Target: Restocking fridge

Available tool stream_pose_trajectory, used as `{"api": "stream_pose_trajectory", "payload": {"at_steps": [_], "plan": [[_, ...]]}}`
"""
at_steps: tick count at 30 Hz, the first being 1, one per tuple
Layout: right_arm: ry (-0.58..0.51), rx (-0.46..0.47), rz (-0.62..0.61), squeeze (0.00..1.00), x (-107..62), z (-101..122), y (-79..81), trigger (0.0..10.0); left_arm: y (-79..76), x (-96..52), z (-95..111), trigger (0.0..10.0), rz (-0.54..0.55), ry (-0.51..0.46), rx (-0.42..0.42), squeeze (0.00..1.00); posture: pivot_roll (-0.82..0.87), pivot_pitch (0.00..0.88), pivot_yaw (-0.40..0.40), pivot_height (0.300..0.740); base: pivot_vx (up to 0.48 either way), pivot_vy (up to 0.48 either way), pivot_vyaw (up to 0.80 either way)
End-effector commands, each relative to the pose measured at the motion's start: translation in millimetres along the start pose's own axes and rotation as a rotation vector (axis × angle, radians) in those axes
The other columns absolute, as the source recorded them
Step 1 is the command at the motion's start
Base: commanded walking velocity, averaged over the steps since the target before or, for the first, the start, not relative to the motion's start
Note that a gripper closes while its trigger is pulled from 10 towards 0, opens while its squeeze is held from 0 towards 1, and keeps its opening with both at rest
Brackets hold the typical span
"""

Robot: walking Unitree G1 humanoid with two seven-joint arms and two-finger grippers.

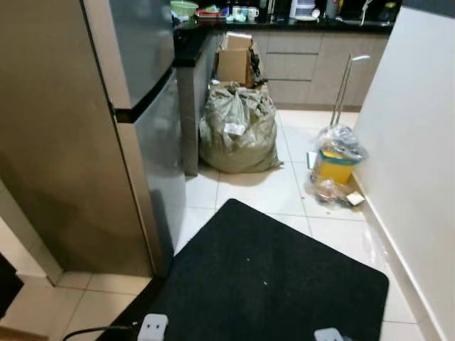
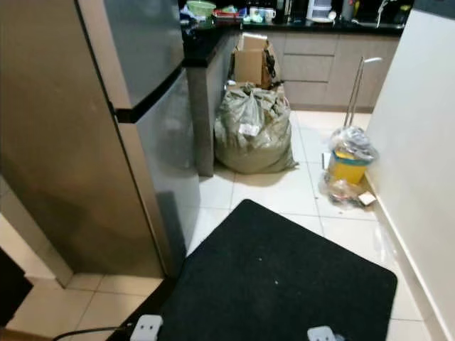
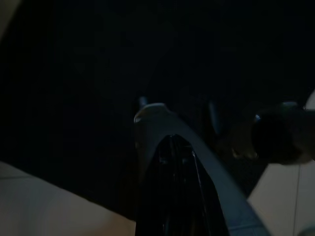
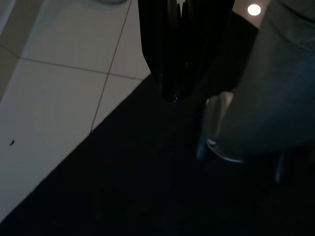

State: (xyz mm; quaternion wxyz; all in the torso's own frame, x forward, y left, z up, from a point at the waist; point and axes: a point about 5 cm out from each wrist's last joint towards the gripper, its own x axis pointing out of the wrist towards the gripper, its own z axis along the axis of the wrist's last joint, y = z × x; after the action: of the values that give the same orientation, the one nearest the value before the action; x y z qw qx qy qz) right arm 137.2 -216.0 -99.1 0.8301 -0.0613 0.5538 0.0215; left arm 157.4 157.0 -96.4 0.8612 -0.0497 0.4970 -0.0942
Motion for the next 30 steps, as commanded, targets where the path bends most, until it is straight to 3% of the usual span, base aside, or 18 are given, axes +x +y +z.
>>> {"api": "stream_pose_trajectory", "payload": {"at_steps": [1,15,19,24,30], "plan": [[0.009,-0.008,0.0,0.0,-0.2,-2.5,-0.3,10.0,-1.6,0.7,0.0,10.0,0.001,0.008,0.004,0.0,-0.04,0.003,0.007,0.74,0.0,0.0,0.0],[0.005,-0.021,-0.001,0.0,-0.1,-1.3,-0.2,10.0,-0.9,0.6,-0.6,10.0,0.014,0.017,0.043,0.0,-0.04,0.009,0.009,0.74,0.0,0.0,0.0],[0.004,-0.031,-0.001,0.0,0.0,-1.2,0.5,10.0,-0.9,0.3,-4.6,10.0,0.04,0.038,0.127,0.0,-0.04,0.011,0.009,0.74,0.0,0.0,0.0],[0.005,-0.036,0.002,0.0,0.1,-1.1,1.3,10.0,0.6,0.0,-4.5,10.0,0.064,0.039,0.175,0.0,-0.04,0.011,0.007,0.74,0.0,0.0,0.0],[0.003,-0.033,0.01,0.0,0.3,0.1,2.5,10.0,3.4,-0.4,-2.2,10.0,0.107,0.019,0.216,0.0,-0.03,0.006,-0.003,0.74,0.0,0.0,0.71]]}}
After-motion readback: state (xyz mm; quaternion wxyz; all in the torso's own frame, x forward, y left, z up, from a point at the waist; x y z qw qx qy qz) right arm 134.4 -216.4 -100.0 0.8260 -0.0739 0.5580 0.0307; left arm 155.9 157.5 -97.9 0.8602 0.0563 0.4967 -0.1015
